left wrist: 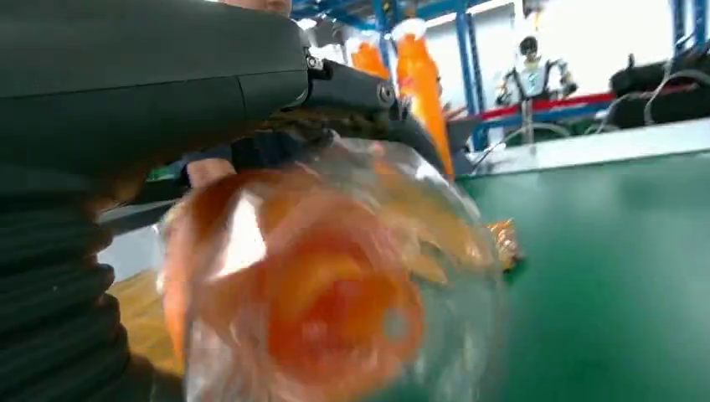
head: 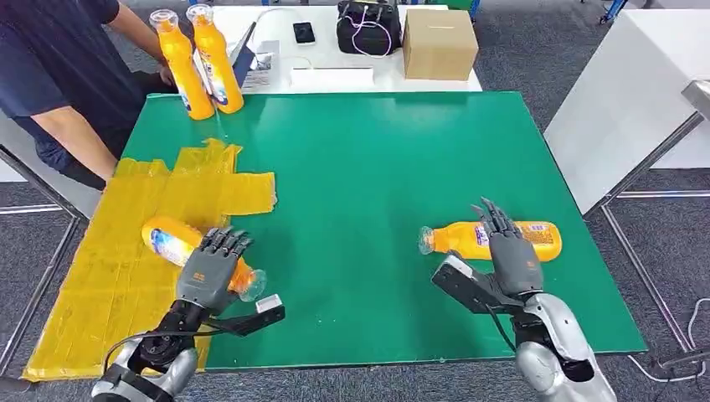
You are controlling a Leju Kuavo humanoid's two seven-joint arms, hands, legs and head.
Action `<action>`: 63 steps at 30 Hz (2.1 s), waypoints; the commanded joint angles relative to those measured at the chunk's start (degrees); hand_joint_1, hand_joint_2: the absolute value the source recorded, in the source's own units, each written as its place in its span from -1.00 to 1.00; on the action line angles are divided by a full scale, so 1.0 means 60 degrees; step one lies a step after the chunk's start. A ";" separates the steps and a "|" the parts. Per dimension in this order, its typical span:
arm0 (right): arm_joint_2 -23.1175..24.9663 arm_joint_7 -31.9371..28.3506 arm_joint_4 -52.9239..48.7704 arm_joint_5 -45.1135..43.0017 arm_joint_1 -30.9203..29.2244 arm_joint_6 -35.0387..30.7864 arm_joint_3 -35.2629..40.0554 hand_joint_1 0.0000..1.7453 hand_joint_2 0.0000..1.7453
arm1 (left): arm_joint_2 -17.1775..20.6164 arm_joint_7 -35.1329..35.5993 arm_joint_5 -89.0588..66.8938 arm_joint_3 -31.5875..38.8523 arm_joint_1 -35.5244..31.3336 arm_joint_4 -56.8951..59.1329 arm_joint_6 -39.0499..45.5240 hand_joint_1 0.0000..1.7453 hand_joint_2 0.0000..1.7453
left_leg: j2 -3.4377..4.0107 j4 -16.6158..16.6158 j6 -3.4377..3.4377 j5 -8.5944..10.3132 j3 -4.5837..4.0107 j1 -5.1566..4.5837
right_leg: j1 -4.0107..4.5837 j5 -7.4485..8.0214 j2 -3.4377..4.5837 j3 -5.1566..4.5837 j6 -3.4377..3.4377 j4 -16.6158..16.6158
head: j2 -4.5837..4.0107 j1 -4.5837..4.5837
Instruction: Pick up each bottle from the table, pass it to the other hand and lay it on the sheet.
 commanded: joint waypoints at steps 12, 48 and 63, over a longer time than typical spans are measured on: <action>-0.0311 0.0267 0.2530 0.0752 -0.1305 0.0661 -0.0069 -1.00 1.00 | -0.0053 -0.0339 0.1095 -0.0395 -0.0888 0.0933 -0.0219 -1.00 -1.00 | 0.0017 -0.0004 -0.0006 -0.0009 0.0047 0.0005 | 0.0008 -0.0003 0.0010 0.0051 -0.0001 -0.0014 | 0.0000 0.0000; 0.0130 -0.0600 0.9313 0.2170 -0.4982 0.0200 0.0888 -1.00 1.00 | -0.0944 -0.3526 0.8890 0.1599 0.0821 -0.3393 -0.0854 -1.00 -1.00 | 0.0042 -0.0001 -0.0007 -0.0008 0.0034 -0.0001 | 0.0004 0.0003 0.0042 0.0038 -0.0002 -0.0002 | 0.0000 0.0000; 0.0031 -0.2476 1.1850 0.2195 -0.5548 0.2587 0.3640 1.00 1.00 | -0.0615 -0.4226 0.9675 0.1248 0.0406 -0.2469 -0.0521 -1.00 -1.00 | -0.0024 -0.0016 -0.0012 0.0006 0.0115 0.0016 | 0.0016 -0.0005 -0.0027 0.0118 -0.0008 -0.0031 | 0.0000 0.0003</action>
